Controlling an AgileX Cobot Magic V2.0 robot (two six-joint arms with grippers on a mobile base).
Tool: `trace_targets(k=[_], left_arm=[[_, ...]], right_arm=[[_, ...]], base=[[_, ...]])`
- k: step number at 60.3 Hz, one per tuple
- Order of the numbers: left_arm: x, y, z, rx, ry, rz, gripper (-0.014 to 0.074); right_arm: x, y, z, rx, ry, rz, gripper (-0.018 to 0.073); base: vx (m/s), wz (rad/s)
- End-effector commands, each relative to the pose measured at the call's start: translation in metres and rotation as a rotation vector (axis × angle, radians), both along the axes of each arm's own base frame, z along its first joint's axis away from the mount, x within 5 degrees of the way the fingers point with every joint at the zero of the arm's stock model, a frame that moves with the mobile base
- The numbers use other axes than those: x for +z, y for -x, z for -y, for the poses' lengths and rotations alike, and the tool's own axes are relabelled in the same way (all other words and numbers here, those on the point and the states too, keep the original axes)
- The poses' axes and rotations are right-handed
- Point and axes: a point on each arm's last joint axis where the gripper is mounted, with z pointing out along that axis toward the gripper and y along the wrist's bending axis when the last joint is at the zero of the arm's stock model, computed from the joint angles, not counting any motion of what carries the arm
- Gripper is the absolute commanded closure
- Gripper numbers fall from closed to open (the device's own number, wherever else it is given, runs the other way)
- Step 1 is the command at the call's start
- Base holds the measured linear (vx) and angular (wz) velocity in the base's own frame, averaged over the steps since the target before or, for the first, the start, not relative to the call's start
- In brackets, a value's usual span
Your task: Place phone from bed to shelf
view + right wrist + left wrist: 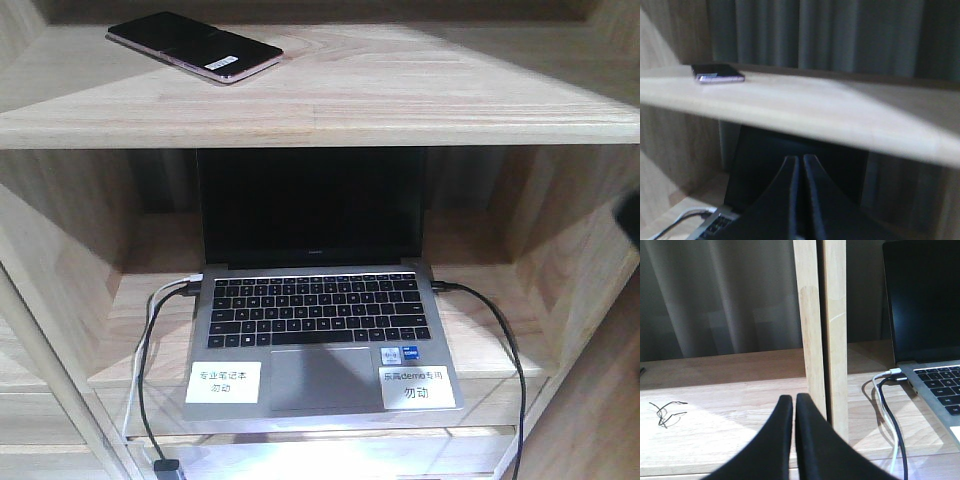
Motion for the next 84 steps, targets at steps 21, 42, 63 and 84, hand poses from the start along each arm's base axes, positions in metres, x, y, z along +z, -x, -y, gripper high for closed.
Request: trace_targets(k=[21,42,63,84], left_arm=[[0.016,0.001,0.0,-0.004,0.004,0.106,0.0596],[0.016,0.001,0.0,-0.004,0.004,0.106,0.0596],[0.016,0.001,0.0,-0.004,0.004,0.106,0.0596],[0.016,0.001,0.0,-0.004,0.004,0.106,0.0596]], right_arm=[[-0.048,0.043,0.02,-0.047,-0.055,0.132,0.0562],[-0.051,0.045,0.02,-0.044,-0.06,0.135,0.0561],[-0.051,0.045,0.02,-0.046,-0.061,0.137,0.0561],[-0.051,0.045,0.021,-0.049,-0.066,0.131,0.056]], base=[[0.0,0.0],[0.0,0.0],[0.0,0.0],[0.0,0.0]])
